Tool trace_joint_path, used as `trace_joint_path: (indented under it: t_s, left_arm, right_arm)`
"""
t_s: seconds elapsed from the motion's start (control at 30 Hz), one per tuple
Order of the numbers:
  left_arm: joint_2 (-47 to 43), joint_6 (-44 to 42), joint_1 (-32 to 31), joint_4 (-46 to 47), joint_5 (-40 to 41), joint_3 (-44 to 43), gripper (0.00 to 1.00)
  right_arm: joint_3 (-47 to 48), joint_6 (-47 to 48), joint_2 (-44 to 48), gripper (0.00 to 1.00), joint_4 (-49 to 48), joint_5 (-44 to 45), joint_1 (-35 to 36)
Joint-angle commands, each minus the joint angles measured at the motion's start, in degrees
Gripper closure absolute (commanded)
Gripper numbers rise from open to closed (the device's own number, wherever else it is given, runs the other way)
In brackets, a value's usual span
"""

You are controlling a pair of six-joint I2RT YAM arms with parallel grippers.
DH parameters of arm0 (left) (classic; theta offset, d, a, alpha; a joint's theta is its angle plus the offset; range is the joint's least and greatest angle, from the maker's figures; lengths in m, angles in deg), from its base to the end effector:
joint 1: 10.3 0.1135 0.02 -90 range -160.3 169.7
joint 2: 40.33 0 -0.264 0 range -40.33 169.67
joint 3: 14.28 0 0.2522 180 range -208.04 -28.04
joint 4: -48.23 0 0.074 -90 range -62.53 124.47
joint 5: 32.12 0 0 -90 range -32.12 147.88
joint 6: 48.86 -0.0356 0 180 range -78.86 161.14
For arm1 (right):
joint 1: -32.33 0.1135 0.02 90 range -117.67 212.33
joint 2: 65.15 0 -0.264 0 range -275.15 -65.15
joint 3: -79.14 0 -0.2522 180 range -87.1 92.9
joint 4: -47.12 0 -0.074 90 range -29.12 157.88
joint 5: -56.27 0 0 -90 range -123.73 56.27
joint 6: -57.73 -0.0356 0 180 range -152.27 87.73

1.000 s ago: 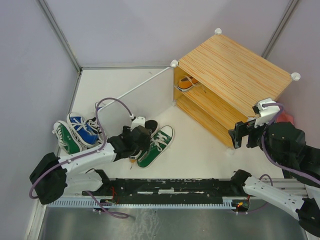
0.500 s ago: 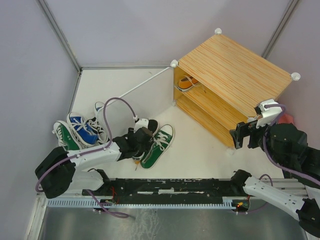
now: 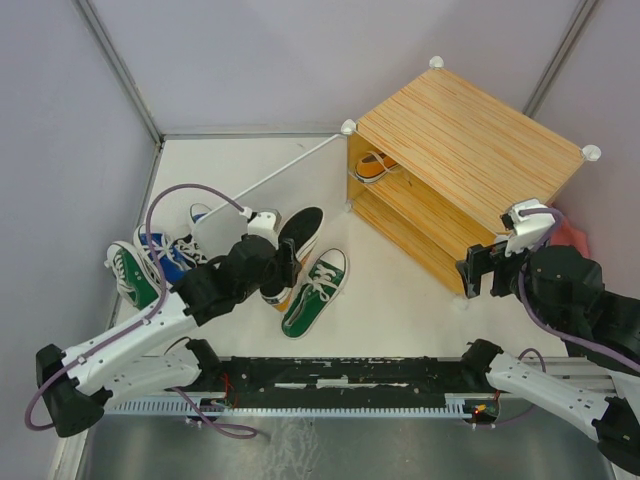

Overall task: Place and organize the shoes in the shoe cabinet
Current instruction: Pick up the shoe from the center of the board, then adjust the shoe at the center of the board.

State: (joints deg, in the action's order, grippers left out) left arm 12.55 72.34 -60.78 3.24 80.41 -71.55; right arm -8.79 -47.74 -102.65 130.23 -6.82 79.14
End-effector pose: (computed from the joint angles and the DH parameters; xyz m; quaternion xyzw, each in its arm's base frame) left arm 0.1335 -0.1404 0.2738 0.0687 0.8921 -0.1337 0.4261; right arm 0.0457 0.0252 0.4292 -0.1113 0.8370 0.0858 0.5288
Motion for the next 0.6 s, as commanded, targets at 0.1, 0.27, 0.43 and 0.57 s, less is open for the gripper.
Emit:
trace_joint_path:
  t_s: [0.1,0.27,0.43,0.57]
  left_arm:
    - [-2.5,0.5,0.2,15.6,-14.8,-2.5,0.97]
    - [-0.7,4.1,0.1,27.2,-24.5,-1.9,0.97]
    - [1.2,7.8,-0.2,39.3,-32.4,-5.3,0.97]
    - [0.7,11.1,-0.3,48.9,-34.2,-7.0,0.97]
  right_arm:
    - [-1.5,-1.7,0.3,0.01,-4.2,-1.2,0.0]
    - [-4.7,-1.5,2.1,0.01,-8.3,-8.8,-0.1]
    - [-7.2,-0.4,3.1,0.01,-14.7,-18.2,-0.1]
    - [-10.3,-0.1,4.7,0.01,-20.5,-23.1,-0.1]
